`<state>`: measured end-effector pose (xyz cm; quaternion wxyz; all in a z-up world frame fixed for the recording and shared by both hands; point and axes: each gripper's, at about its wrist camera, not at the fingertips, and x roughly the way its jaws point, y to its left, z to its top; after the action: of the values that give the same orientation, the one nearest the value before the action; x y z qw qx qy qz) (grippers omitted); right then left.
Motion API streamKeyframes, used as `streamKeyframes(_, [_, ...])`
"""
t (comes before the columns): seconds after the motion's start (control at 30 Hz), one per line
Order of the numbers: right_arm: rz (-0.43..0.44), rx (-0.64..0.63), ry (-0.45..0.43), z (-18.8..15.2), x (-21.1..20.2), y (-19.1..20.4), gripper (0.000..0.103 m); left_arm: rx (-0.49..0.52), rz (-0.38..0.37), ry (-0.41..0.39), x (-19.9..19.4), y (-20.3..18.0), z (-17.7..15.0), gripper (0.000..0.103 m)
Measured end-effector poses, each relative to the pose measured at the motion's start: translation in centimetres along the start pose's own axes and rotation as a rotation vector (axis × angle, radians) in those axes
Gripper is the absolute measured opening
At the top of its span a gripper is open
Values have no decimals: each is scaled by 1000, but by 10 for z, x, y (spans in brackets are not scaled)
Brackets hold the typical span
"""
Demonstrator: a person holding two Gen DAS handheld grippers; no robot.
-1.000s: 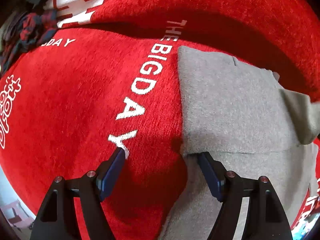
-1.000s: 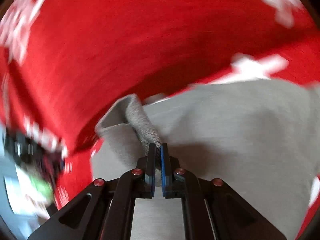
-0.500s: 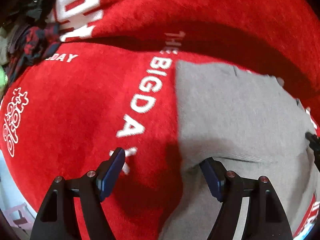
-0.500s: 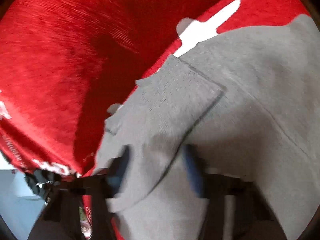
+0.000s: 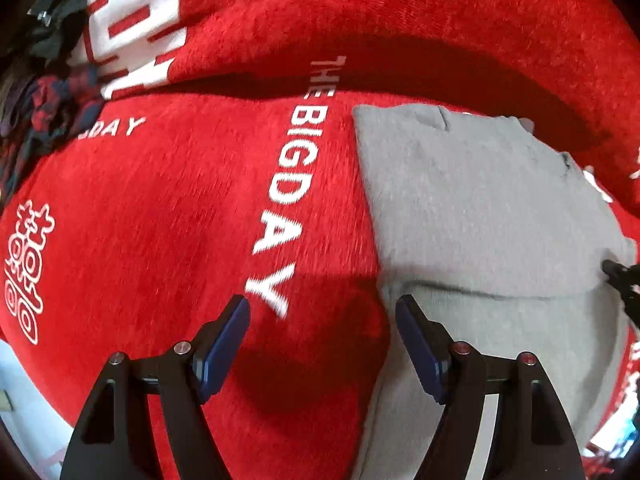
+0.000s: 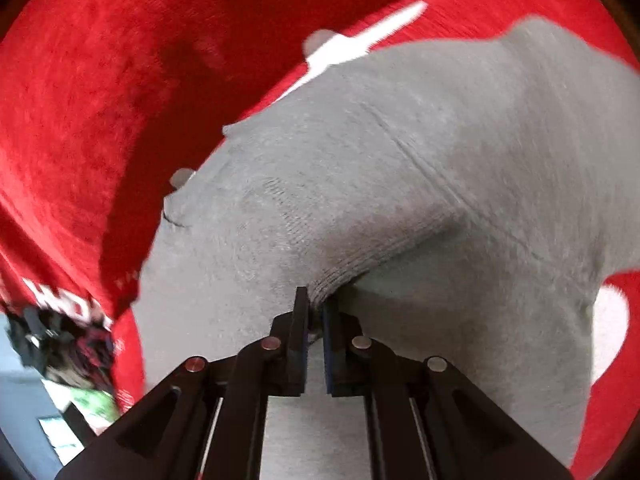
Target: Fold small clothes
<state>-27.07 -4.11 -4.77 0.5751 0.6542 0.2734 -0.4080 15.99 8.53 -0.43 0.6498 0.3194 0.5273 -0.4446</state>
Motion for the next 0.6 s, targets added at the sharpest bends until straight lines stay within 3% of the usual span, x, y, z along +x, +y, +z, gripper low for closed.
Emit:
streamKeyframes(0.13, [-22, 1, 15, -7, -4, 3, 15, -53, -90, 21, 0, 16, 22, 76])
streamKeyframes(0.27, [-15, 7, 21, -9, -3, 5, 22, -47, -157, 32, 19, 6, 62, 76])
streamKeyframes(0.4, [-13, 21, 10, -6, -1, 8, 27, -28, -209, 160, 60, -13, 88, 76])
streamKeyframes(0.47, [-10, 31, 2, -4, -2, 7, 27, 2, -174, 164, 66, -22, 88, 65])
streamKeyframes(0.5, [-6, 40, -1, -4, -2, 6, 27, 26, -173, 139, 62, -25, 87, 33])
streamKeyframes(0.53, [2, 50, -5, -2, -1, 5, 27, 43, -198, 127, 59, -29, 88, 15])
streamKeyframes(0.6, [-3, 50, -5, 1, -1, 7, 12, 70, -149, 91, 49, -34, 87, 15])
